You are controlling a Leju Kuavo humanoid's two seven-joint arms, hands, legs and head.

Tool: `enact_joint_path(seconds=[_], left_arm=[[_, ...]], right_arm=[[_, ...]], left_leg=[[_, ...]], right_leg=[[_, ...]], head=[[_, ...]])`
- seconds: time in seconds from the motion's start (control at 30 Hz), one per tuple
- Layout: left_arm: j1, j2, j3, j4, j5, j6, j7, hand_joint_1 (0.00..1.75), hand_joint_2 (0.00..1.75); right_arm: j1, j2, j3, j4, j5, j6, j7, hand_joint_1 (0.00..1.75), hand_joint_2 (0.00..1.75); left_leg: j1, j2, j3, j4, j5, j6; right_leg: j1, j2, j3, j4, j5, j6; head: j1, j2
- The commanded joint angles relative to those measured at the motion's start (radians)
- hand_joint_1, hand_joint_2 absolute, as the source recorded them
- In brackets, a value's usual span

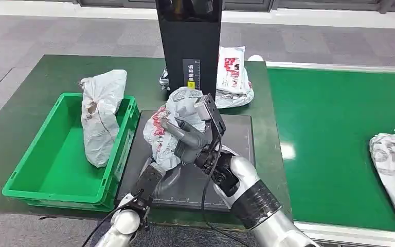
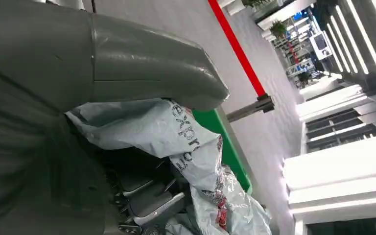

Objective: Moved the parcel from conveyor to table for the left to box.

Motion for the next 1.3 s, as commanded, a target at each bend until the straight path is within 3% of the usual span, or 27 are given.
enact_joint_path(seconds=[0.03,0.07,0.1,0.13,0.17,0.2,0.27,0.3,0.33,0.5,0.63,0.83,1.1,1.3], left_arm=[[0.004,0.016,0.044,0.026,-0.002,0.043,-0.01,0.0,1.75],[0.01,0.016,0.048,0.019,-0.004,0.047,-0.011,0.0,1.75],[0.021,0.017,0.056,0.004,-0.006,0.051,-0.009,0.0,1.75],[0.032,0.018,0.064,-0.011,-0.007,0.054,-0.008,0.05,1.75],[0.035,0.019,0.067,-0.016,-0.008,0.054,-0.006,0.94,1.75],[0.05,0.018,0.08,-0.034,-0.01,0.058,-0.003,1.71,1.75],[0.068,0.016,0.092,-0.053,-0.016,0.059,0.0,1.75,1.75],[0.091,0.01,0.108,-0.075,-0.025,0.072,0.016,1.75,1.75],[0.13,0.009,0.128,-0.121,-0.036,0.066,0.024,1.75,1.75],[0.153,-0.005,0.17,-0.162,-0.061,0.042,0.039,1.75,1.75],[0.161,-0.011,0.177,-0.166,-0.079,0.031,0.041,1.75,1.75],[0.159,-0.028,0.189,-0.171,-0.095,0.014,0.052,1.75,1.75],[0.164,-0.033,0.201,-0.178,-0.101,0.008,0.054,1.75,1.75],[0.18,-0.049,0.235,-0.201,-0.126,-0.012,0.055,1.75,1.75]], right_arm=[[-0.043,-0.047,0.134,0.015,0.033,-0.01,-0.037,0.0,1.75],[-0.037,-0.049,0.136,0.013,0.046,-0.019,-0.042,0.0,1.75],[-0.027,-0.056,0.142,0.008,0.078,-0.041,-0.055,0.0,0.0],[-0.017,-0.061,0.147,0.008,0.107,-0.05,-0.063,0.0,0.0],[-0.014,-0.065,0.152,0.007,0.129,-0.059,-0.07,0.0,0.0],[0.002,-0.073,0.155,0.003,0.2,-0.103,-0.084,0.0,0.0],[0.044,-0.094,0.145,-0.029,0.28,-0.144,-0.102,0.0,0.0],[0.064,-0.159,0.212,-0.066,0.451,-0.296,-0.006,0.0,0.0],[0.187,-0.208,0.156,-0.14,0.676,-0.333,-0.03,0.0,0.0],[0.355,-0.243,-0.034,-0.259,0.904,-0.351,-0.029,0.0,0.0],[0.475,-0.249,-0.169,-0.391,0.962,-0.34,-0.025,0.0,0.0],[0.567,-0.26,-0.249,-0.487,1.002,-0.349,-0.021,0.0,0.0],[0.592,-0.251,-0.29,-0.516,1.023,-0.361,-0.012,0.0,0.0],[0.748,-0.207,-0.496,-0.744,1.021,-0.435,-0.014,0.0,0.0]], left_leg=[[0.0,0.001,0.002,-0.001,0.0,0.0],[0.0,0.001,0.004,-0.002,0.0,0.001],[0.0,0.001,0.002,-0.001,0.0,0.001],[0.0,0.001,0.004,-0.002,0.0,0.001],[0.0,0.001,0.003,-0.002,0.0,0.001],[0.0,0.001,0.003,-0.001,0.0,0.001],[0.0,0.0,0.003,-0.002,0.0,0.001],[0.0,0.0,0.005,-0.003,0.0,0.001],[0.0,0.0,0.004,-0.003,0.0,0.001],[0.001,-0.007,0.006,-0.003,0.0,0.002],[0.0,-0.005,0.002,-0.001,-0.003,0.002],[-0.001,-0.004,0.001,0.0,-0.003,0.002],[-0.001,-0.002,0.002,-0.001,-0.003,0.002],[-0.001,-0.005,0.001,0.0,-0.003,0.002]], right_leg=[[0.0,0.002,0.001,-0.001,0.0,0.0],[0.0,0.003,0.003,-0.002,0.001,0.0],[0.0,0.002,0.002,-0.001,0.0,0.0],[0.0,0.003,0.004,-0.003,0.0,0.0],[0.0,0.002,0.002,-0.002,0.0,0.0],[0.0,0.002,0.002,-0.002,0.0,0.0],[0.0,0.001,0.003,-0.002,0.0,0.0],[0.0,0.002,0.005,-0.004,0.0,0.0],[0.0,0.001,0.004,-0.003,0.0,0.0],[0.001,-0.006,0.009,-0.007,-0.002,0.002],[0.0,-0.004,0.004,-0.004,-0.002,0.001],[0.0,-0.003,0.001,-0.003,-0.003,0.002],[-0.001,-0.002,0.002,-0.003,-0.002,0.002],[-0.001,-0.004,0.002,-0.002,-0.003,0.002]], head=[[0.0,0.0],[0.0,0.0],[0.0,0.0],[0.0,0.0],[0.0,0.0],[0.0,0.0],[0.0,0.0],[0.0,0.0],[0.0,0.0],[0.0,0.0],[0.0,0.0],[0.0,0.0],[0.0,0.0],[0.0,0.0]])
